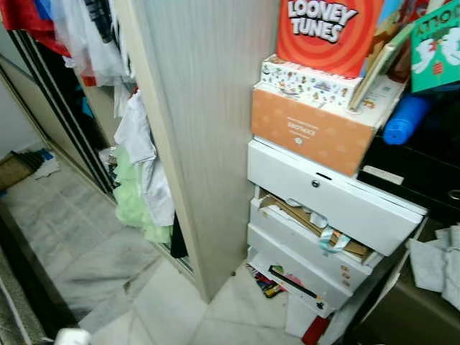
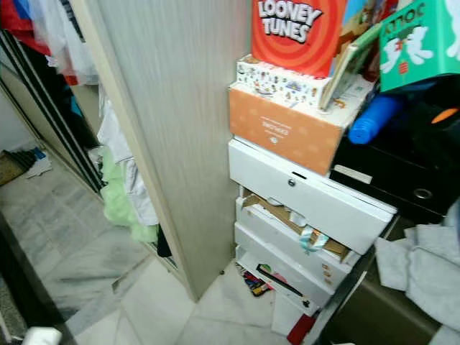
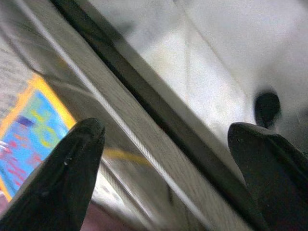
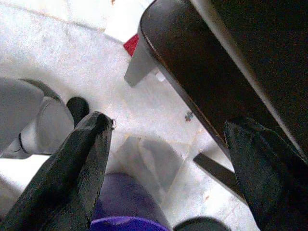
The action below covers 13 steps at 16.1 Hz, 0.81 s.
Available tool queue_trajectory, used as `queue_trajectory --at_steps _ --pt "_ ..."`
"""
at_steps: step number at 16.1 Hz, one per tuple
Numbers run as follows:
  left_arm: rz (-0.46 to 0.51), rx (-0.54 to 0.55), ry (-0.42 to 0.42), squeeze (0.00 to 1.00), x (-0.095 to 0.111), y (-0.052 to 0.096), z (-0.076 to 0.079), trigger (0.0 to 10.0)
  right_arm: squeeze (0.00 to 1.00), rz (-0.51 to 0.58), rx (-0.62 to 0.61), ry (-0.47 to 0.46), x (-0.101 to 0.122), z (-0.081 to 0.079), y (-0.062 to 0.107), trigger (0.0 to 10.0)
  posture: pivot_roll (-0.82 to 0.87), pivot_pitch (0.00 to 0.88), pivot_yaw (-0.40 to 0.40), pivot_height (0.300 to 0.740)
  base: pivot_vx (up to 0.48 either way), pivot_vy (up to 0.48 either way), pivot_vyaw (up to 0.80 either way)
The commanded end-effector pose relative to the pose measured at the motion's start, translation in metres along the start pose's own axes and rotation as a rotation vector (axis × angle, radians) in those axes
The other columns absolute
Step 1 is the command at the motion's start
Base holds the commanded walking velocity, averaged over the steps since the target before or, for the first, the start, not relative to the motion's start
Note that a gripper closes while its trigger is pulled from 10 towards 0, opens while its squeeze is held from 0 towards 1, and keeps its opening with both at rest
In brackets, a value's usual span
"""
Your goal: Clean up the room
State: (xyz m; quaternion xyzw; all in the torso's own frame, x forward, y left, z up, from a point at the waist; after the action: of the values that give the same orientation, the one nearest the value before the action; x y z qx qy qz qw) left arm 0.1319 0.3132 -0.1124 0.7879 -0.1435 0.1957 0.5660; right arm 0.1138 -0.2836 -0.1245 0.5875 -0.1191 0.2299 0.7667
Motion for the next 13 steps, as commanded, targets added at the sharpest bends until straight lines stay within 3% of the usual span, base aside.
queue_trajectory --at_steps 1,3,4,5,7,11,13 --pt "0.079 0.036 0.079 0.00 0.005 0.003 -0.013 10.0 0.00 0.173 -0.145 -0.025 0.041 0.047 0.001 10.0 -0.15 0.000 0.005 0.740 0.000 0.000 0.00" --pt "0.192 0.063 0.127 0.00 0.016 0.008 -0.028 10.0 0.00 0.284 -0.155 -0.046 0.070 0.057 0.002 10.0 -0.15 0.000 0.000 0.740 0.000 0.000 0.00" --pt "0.249 0.052 0.147 0.00 0.026 0.010 -0.032 10.0 0.00 0.347 -0.139 -0.057 0.085 0.057 0.002 10.0 -0.15 0.000 -0.002 0.740 0.000 0.000 0.00" --pt "0.309 0.015 0.115 0.00 0.039 0.013 -0.029 10.0 0.00 0.389 -0.095 -0.063 0.094 0.047 0.002 10.0 -0.14 0.000 -0.008 0.740 0.000 0.000 0.00" --pt "0.266 -0.077 0.001 0.00 0.033 0.018 -0.011 10.0 0.00 0.338 -0.032 -0.082 0.065 0.020 0.003 10.0 -0.14 0.000 -0.012 0.740 0.000 0.000 0.00" --pt "0.178 -0.158 -0.115 0.00 0.004 0.024 0.008 10.0 0.00 0.259 0.008 -0.119 0.024 0.001 0.010 10.0 -0.14 0.000 -0.002 0.740 0.000 0.000 0.00" --pt "0.092 -0.158 -0.137 0.00 -0.016 0.025 0.011 10.0 0.00 0.207 -0.008 -0.142 0.006 -0.001 0.013 10.0 -0.14 0.000 -0.004 0.740 0.000 0.000 0.00"
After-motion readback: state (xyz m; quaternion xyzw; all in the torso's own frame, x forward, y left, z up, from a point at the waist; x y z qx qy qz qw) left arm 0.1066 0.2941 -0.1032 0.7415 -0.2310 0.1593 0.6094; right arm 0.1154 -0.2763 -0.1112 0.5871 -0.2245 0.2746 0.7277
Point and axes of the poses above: a point about 5 cm out from each wrist's last joint towards the gripper, its own y axis pointing back from the gripper into the wrist, its own x axis along the axis of the wrist's last joint, z = x × y, the point moved 4 cm from there along -y, pointing out of the wrist towards the gripper, and after that the axes turned 2 degrees about y, right-handed, at the moved point
